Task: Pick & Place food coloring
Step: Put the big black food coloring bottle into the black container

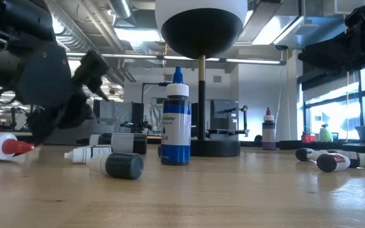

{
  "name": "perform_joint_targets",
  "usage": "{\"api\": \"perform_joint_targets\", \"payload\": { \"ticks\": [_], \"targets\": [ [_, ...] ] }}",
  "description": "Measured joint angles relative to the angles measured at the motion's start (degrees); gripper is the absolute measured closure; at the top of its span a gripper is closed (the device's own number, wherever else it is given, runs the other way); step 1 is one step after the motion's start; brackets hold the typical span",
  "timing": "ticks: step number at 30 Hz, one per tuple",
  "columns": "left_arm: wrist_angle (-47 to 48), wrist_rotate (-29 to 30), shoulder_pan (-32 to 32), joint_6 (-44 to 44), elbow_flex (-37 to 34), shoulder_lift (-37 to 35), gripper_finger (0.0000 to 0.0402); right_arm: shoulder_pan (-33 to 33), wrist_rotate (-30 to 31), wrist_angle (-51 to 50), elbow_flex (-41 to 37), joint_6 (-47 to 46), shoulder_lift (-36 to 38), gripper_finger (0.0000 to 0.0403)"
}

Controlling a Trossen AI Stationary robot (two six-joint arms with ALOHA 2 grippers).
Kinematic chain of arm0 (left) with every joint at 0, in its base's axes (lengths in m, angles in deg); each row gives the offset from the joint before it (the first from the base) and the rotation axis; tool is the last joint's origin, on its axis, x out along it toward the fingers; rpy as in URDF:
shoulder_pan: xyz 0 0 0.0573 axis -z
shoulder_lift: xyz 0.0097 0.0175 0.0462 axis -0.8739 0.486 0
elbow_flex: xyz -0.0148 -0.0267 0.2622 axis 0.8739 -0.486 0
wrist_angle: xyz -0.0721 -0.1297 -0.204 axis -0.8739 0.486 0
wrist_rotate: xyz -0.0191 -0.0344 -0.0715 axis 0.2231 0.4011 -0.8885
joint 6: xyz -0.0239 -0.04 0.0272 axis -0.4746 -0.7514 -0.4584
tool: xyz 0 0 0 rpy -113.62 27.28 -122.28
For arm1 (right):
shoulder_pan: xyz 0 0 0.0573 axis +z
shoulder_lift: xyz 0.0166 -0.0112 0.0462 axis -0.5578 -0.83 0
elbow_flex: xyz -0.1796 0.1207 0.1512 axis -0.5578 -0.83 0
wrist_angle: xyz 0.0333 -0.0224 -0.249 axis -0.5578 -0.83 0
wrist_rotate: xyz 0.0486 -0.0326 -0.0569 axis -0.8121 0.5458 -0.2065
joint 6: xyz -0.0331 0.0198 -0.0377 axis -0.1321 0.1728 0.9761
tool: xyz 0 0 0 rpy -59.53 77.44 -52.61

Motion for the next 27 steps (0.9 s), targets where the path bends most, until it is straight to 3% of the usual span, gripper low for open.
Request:
{"api": "perform_joint_targets", "payload": {
  "ticks": [7, 9, 12, 15, 18, 22, 27],
  "targets": [
    [0.16, -1.03, 0.26, -40.62, 0.0, -7.77, 0.0166, 0.0, 0.0, 0.0, 0.0, 0.04, 0.0, 0.023],
    [0.16, -4.42, 0.05, -51.85, 0.05, -11.12, 0.0166, 0.0, 0.0, 0.0, 0.0, 0.04, 0.0, 0.023],
    [-0.47, -15.11, -1.29, -62.58, 1.02, -16.42, 0.0166, 0.0, 0.0, 0.0, 0.0, 0.04, 0.0, 0.023],
    [-5.14, -28.26, -2.97, -65.62, 1.23, -20.96, 0.0166, 0.0, 0.0, 0.0, 0.0, 0.0, 0.0, 0.023],
    [-15.97, -37.12, -3.96, -60.7, 0.33, -23.5, 0.0166, 0.0, 0.0, 0.0, 0.0, 0.04, 0.0, 0.023],
    [-30.26, -42.08, -3.48, -50.16, -2.52, -23.6, 0.0166, 0.0, 0.0, 0.0, -0.02, -0.01, 0.0, 0.023],
    [-46.27, -42.35, -0.72, -52.47, -10.9, -23.58, 0.0166, 0.0, -0.47, -0.01, 0.0, -0.03, 0.0, 0.023]
  ]
}}
